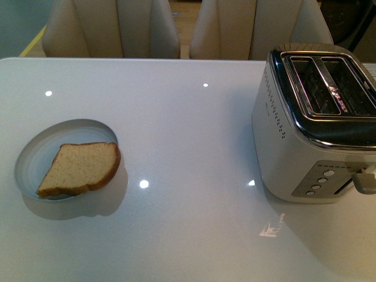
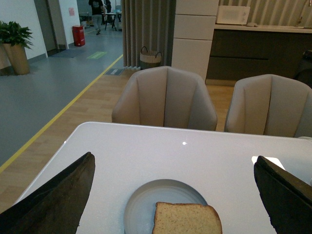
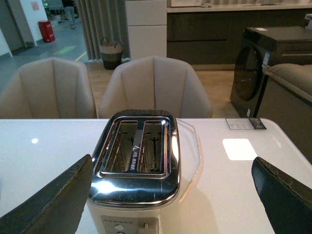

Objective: Left arm holds plate, right arm toasts bread

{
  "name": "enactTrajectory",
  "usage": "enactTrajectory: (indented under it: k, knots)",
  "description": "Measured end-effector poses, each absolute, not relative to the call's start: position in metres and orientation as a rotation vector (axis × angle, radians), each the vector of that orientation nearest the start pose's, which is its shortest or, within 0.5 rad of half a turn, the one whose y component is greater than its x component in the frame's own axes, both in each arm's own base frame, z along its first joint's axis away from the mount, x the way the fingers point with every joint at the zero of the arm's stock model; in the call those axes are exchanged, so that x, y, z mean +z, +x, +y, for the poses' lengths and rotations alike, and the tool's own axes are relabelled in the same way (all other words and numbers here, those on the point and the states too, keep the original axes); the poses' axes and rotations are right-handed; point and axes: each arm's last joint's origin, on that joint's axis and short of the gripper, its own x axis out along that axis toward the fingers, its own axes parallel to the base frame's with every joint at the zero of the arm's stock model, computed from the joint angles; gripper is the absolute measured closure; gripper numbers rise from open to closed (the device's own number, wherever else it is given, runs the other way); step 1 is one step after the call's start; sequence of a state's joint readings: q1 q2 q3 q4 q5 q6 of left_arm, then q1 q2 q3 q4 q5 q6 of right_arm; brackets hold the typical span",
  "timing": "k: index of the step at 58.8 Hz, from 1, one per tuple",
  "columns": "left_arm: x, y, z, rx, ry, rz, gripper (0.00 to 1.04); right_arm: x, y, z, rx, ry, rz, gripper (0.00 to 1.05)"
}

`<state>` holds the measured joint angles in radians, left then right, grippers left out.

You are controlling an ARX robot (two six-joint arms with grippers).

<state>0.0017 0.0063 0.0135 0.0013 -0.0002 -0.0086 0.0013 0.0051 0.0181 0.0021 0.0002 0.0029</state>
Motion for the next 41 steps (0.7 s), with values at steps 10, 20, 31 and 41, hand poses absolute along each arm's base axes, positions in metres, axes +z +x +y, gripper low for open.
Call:
enactTrajectory:
  k: [10, 20, 31, 41]
  knots:
    - [0.1678, 0.0973, 0.0002, 0.002, -0.009, -0.009, 0.07, 0.1695, 0.0969, 0.0001, 0.001, 0.003, -0.015, 0.09]
    - [0.1678, 0.0973, 0.0002, 0.002, -0.009, -0.009, 0.07, 0.1695, 0.0969, 0.0001, 0.001, 0.003, -0.015, 0.09]
    - [0.1678, 0.0973, 0.0002, 0.002, -0.009, -0.009, 0.07, 0.1695, 0.0969, 0.0001, 0.001, 0.003, -0.015, 0.09]
    - [0.1714, 0.1002, -0.0016, -0.277, -0.165, 0.526, 0.07, 0.1695, 0.0969, 0.0002, 0.002, 0.003, -0.015, 0.09]
